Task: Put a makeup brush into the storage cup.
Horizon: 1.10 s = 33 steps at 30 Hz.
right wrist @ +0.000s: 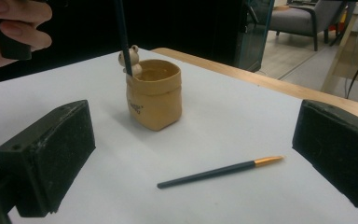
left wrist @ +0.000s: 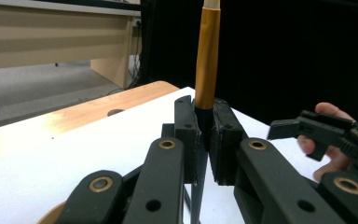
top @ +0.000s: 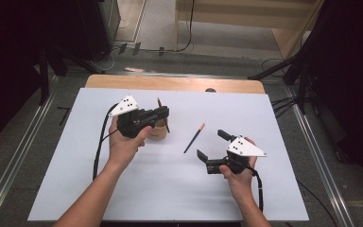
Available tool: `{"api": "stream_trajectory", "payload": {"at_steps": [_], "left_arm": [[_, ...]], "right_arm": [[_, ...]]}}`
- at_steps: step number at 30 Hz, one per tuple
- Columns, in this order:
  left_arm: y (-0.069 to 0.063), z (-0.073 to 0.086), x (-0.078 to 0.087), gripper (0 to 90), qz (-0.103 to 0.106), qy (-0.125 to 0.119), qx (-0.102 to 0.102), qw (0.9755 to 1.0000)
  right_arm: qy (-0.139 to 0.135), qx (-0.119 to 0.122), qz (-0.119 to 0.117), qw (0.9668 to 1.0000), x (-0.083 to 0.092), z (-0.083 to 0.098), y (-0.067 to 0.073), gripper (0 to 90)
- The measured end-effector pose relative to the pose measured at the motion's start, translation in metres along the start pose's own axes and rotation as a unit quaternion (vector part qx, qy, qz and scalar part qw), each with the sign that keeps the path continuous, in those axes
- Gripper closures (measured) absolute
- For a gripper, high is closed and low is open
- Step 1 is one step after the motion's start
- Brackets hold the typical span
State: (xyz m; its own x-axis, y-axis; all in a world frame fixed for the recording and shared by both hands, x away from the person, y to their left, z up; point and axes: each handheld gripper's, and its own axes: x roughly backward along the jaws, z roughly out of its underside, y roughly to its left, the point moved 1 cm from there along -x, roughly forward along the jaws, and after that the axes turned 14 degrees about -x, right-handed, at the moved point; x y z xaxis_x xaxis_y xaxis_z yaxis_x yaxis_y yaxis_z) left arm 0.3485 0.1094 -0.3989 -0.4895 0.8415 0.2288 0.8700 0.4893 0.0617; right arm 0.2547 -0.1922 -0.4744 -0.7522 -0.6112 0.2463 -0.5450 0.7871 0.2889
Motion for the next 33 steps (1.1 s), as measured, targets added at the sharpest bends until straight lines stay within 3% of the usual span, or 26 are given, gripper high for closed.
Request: {"api": "stream_trajectory", "payload": {"at_steps": [9,25,33], "left_arm": [[0.005,-0.001,0.004,83.7,-0.009,-0.002,-0.004,0.9999],[0.015,-0.003,0.009,83.7,-0.025,-0.005,-0.004,0.9997],[0.019,-0.003,0.01,83.7,-0.033,-0.005,-0.005,0.9994]], "right_arm": [[-0.01,-0.001,0.02,0.9997,0.03,0.002,-0.017,0.0],[-0.01,-0.011,0.072,0.9973,0.085,0.021,-0.061,0.0],[-0.015,-0.025,0.09,0.9955,0.105,0.029,-0.073,0.0]]}}
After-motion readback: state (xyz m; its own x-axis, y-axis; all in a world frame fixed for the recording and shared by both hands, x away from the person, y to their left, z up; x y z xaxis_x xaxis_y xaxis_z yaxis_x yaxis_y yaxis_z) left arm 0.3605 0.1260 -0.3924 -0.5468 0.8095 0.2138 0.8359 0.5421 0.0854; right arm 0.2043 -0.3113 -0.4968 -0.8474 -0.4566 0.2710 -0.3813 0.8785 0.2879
